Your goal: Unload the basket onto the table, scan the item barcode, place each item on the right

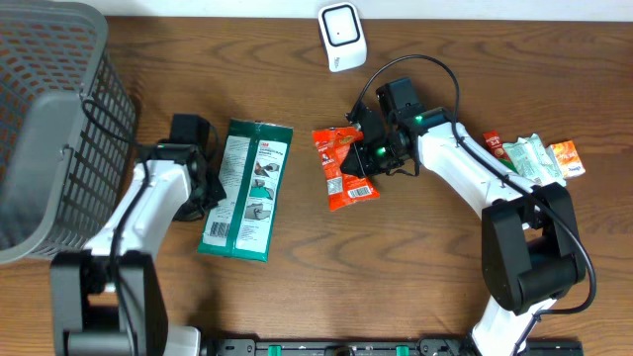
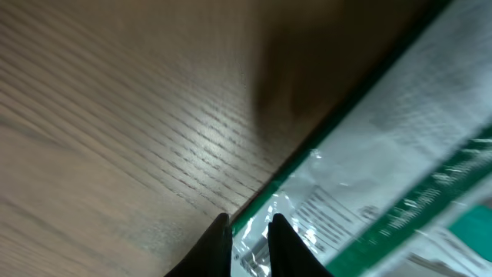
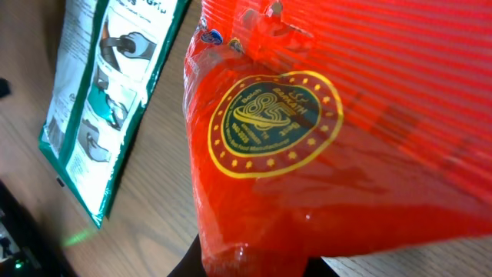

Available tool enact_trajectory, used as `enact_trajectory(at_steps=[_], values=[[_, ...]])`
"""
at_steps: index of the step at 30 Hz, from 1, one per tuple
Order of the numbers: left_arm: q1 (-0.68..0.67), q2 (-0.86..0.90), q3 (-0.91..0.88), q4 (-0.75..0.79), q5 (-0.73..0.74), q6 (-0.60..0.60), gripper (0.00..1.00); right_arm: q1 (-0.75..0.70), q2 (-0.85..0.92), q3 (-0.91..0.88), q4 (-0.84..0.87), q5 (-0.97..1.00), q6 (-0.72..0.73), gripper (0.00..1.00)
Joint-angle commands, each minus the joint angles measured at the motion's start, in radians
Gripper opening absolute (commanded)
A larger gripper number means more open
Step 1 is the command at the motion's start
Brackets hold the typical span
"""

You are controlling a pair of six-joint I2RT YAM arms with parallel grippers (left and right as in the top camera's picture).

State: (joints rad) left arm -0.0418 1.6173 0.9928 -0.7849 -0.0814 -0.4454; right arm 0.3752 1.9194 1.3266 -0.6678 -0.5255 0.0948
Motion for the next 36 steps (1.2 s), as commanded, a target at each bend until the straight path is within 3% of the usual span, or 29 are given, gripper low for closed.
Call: enact_trajectory(at_steps=[1, 8, 15, 25, 36], values=[[-0.003, 0.066, -0.009, 0.005, 0.003, -0.024, 0.19, -0.002, -0.012, -0.001, 0.002, -0.003, 0.001, 0.01], [-0.003, 0.176, -0.009, 0.022, 0.092, -0.019, 0.15, -0.010, -0.013, -0.001, -0.001, -0.003, 0.000, 0.01], [-0.003, 0.177, -0.006, 0.026, 0.160, 0.049, 0.11, -0.018, -0.014, -0.001, -0.003, -0.003, 0.000, 0.01], [-0.003, 0.059, -0.005, 0.027, 0.176, 0.055, 0.11, -0.018, -0.023, -0.001, -0.002, -0.003, -0.015, 0.01], [-0.003, -0.164, 0.057, -0.034, 0.175, 0.174, 0.13, -0.018, -0.086, 0.014, 0.023, -0.063, -0.014, 0.01]])
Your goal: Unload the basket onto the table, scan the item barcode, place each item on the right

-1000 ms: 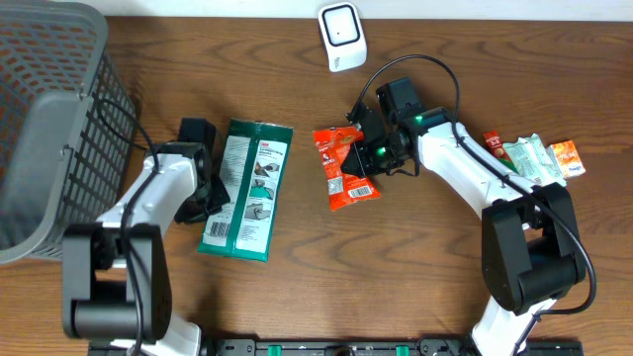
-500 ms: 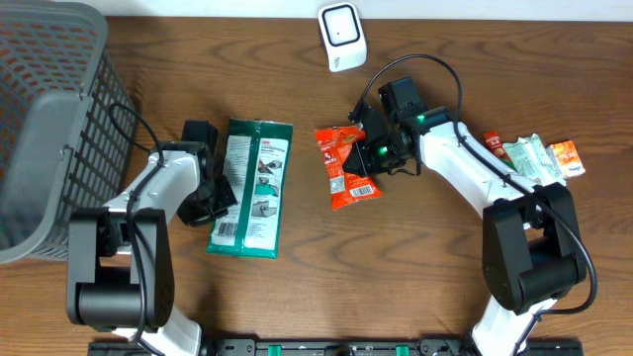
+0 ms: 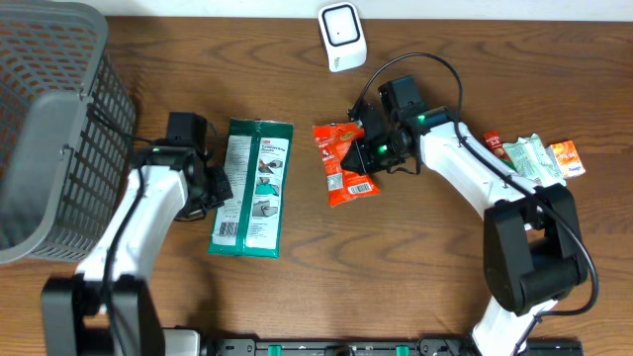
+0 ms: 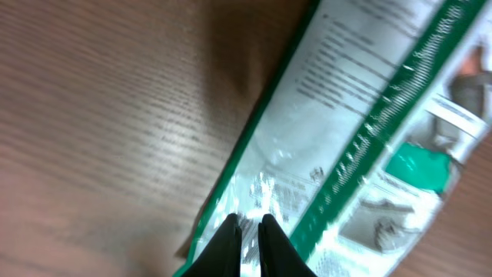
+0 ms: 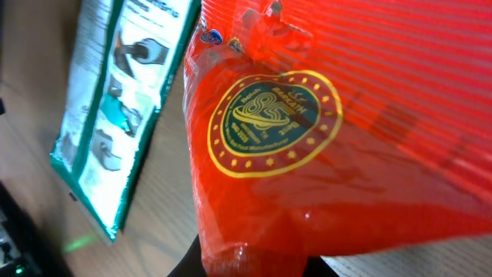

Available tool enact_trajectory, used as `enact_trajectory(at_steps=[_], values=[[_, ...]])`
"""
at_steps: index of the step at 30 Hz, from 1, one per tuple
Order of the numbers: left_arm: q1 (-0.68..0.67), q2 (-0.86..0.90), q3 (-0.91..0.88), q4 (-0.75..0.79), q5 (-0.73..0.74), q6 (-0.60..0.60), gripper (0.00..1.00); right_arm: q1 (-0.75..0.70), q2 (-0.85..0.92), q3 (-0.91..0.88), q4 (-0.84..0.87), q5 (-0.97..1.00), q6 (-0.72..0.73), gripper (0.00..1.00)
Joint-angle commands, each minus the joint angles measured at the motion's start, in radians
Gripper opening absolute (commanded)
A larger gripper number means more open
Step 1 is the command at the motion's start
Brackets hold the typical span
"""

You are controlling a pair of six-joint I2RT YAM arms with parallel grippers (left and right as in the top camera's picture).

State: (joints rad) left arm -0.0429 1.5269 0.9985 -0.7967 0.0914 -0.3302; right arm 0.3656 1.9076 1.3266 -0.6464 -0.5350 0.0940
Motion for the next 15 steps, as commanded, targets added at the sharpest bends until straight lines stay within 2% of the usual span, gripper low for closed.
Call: enact_trajectory(at_steps=[1, 6, 10, 11, 15], values=[[-0.002, -0.096, 0.066, -0.040, 0.002, 0.073, 0.14, -0.009, -0.091, 0.018, 0.000, -0.053, -0.013, 0.01], [-0.001, -0.185, 0.192, -0.149, -0.005, 0.112, 0.16, -0.010, -0.202, 0.054, 0.003, -0.028, 0.007, 0.01], [-0.002, -0.227, 0.249, -0.147, -0.005, 0.112, 0.17, -0.004, -0.252, 0.162, -0.050, 0.034, 0.021, 0.01], [-0.002, -0.238, 0.249, -0.131, -0.005, 0.112, 0.25, -0.001, -0.253, 0.200, -0.072, 0.051, 0.021, 0.01], [-0.002, -0.249, 0.249, -0.108, -0.005, 0.112, 0.45, 0.006, -0.253, 0.351, -0.109, 0.128, 0.002, 0.01]])
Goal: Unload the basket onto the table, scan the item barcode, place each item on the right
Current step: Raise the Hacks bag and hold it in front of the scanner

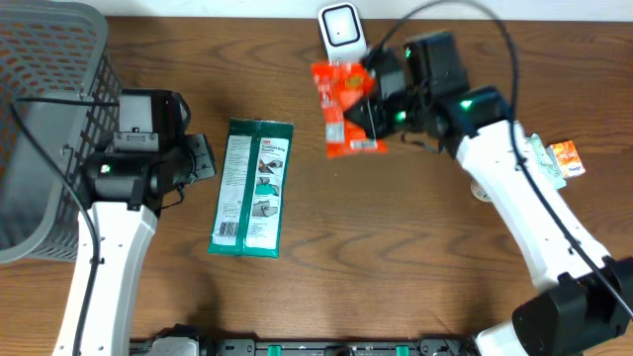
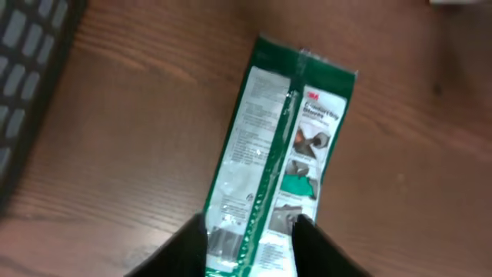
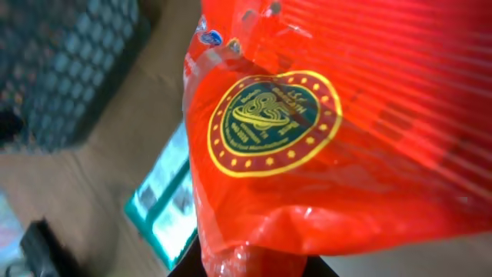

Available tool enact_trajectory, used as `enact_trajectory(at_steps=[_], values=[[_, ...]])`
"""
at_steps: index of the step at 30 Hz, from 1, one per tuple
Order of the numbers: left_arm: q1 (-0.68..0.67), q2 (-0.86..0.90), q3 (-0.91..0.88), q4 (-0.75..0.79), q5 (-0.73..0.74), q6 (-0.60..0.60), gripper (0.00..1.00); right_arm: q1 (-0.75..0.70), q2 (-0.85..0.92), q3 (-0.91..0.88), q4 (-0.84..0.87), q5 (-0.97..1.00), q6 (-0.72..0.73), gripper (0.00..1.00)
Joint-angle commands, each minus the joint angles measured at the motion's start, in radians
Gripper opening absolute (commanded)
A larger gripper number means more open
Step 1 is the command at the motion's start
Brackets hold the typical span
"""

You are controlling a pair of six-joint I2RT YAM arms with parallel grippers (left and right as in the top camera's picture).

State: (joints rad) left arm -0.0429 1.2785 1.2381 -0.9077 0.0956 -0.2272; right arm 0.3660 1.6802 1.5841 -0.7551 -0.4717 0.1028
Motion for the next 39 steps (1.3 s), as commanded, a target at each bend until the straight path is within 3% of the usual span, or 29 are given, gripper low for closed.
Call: enact_trajectory(at_steps=[1, 3, 6, 7, 9, 22, 31, 39], values=[[-0.002, 0.001, 0.010, 0.003, -0.009, 0.009, 0.52, 0.009, -0.025, 0.126, 0.005, 0.088, -0.007, 0.01], [-0.002, 0.003, 0.010, -0.004, -0.009, 0.009, 0.61, 0.010, -0.025, 0.167, 0.029, 0.126, -0.010, 0.01], [-0.002, 0.004, 0.010, -0.012, -0.009, 0.009, 0.64, 0.016, -0.025, 0.193, 0.081, 0.135, -0.024, 0.01], [-0.002, 0.004, 0.010, -0.012, -0.009, 0.009, 0.76, 0.019, -0.025, 0.193, 0.097, 0.136, -0.027, 0.01], [-0.002, 0.004, 0.010, -0.012, -0.009, 0.009, 0.81, 0.022, -0.025, 0.192, 0.128, 0.160, -0.026, 0.01], [-0.002, 0.004, 0.010, -0.011, -0.009, 0.009, 0.82, 0.066, 0.018, 0.192, 0.341, 0.318, -0.108, 0.01], [-0.002, 0.004, 0.010, -0.011, -0.009, 0.009, 0.82, 0.093, 0.194, 0.192, 0.665, 0.505, -0.133, 0.01], [-0.002, 0.004, 0.010, -0.011, -0.009, 0.009, 0.82, 0.093, 0.381, 0.192, 1.000, 0.617, -0.267, 0.01]])
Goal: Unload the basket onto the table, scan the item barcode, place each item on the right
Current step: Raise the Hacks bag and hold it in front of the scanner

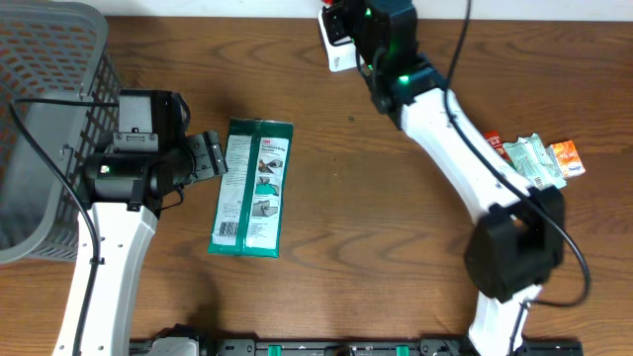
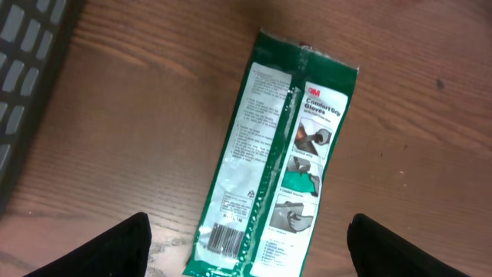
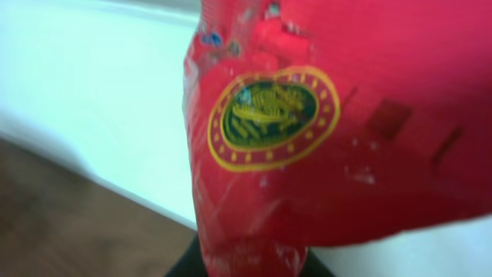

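The red snack packet (image 3: 307, 138) with a gold-ringed seal fills the right wrist view, and my right gripper (image 3: 246, 261) is shut on its lower edge, with white surface behind it. In the overhead view the right arm (image 1: 396, 54) reaches over the white scanner (image 1: 336, 49) at the table's far edge, and the packet is hidden there. My left gripper (image 2: 250, 258) hangs wide open above the green glove packet (image 2: 277, 154), also seen flat on the table (image 1: 252, 188). Its barcode (image 2: 223, 240) faces up.
A grey wire basket (image 1: 49, 119) stands at the far left. Several small snack packets (image 1: 534, 156) lie at the right edge of the wooden table (image 1: 376, 247).
My right gripper has moved with the red packet from just below the scanner to over it at the far edge. The left gripper's fingers stand wider apart.
First my left gripper was shut low on the green packet's edge, my right shut on the red packet on the table. Then the green packet lay straighter. Later the left gripper was raised and open, and the red packet was lifted near the scanner, now over it.
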Available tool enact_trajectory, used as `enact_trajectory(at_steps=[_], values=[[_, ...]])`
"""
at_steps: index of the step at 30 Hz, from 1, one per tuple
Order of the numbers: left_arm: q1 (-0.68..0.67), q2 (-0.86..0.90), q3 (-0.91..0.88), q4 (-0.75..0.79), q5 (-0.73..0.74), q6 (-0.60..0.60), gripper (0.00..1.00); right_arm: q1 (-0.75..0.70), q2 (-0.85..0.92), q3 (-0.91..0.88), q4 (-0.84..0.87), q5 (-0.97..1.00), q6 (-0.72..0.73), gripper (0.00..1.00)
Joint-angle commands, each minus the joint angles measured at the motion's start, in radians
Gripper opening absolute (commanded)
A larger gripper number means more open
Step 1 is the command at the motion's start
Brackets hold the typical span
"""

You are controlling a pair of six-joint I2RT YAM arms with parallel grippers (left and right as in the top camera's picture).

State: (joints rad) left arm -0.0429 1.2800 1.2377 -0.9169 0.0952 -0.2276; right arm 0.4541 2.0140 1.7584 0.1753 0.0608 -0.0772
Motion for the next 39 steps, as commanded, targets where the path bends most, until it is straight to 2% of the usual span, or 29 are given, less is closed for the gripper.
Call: enact_trajectory(at_steps=[1, 9, 14, 18, 25, 30, 34, 39], values=[[-0.002, 0.002, 0.010, -0.002, -0.009, 0.010, 0.82, 0.005, 0.074, 0.018, 0.108, 0.105, -0.114, 0.01], [-0.002, 0.002, 0.010, -0.002, -0.008, 0.010, 0.83, 0.009, 0.261, 0.018, 0.357, 0.189, -0.333, 0.01], [-0.002, 0.002, 0.010, -0.002, -0.009, 0.010, 0.83, 0.025, 0.336, 0.021, 0.420, 0.203, -0.583, 0.01], [-0.002, 0.002, 0.010, -0.002, -0.008, 0.010, 0.82, 0.032, 0.391, 0.023, 0.484, 0.258, -0.666, 0.01], [-0.002, 0.002, 0.010, -0.002, -0.009, 0.010, 0.82, 0.042, 0.420, 0.024, 0.533, 0.272, -0.644, 0.01], [-0.002, 0.002, 0.010, -0.002, -0.009, 0.010, 0.82, 0.050, 0.419, 0.045, 0.572, 0.379, -0.446, 0.01], [-0.002, 0.002, 0.010, -0.002, -0.009, 0.010, 0.83, 0.074, 0.419, 0.159, 0.414, 0.426, -0.448, 0.01], [-0.002, 0.002, 0.010, -0.002, -0.009, 0.010, 0.83, 0.077, 0.419, 0.352, 0.069, 0.437, -0.360, 0.01]])
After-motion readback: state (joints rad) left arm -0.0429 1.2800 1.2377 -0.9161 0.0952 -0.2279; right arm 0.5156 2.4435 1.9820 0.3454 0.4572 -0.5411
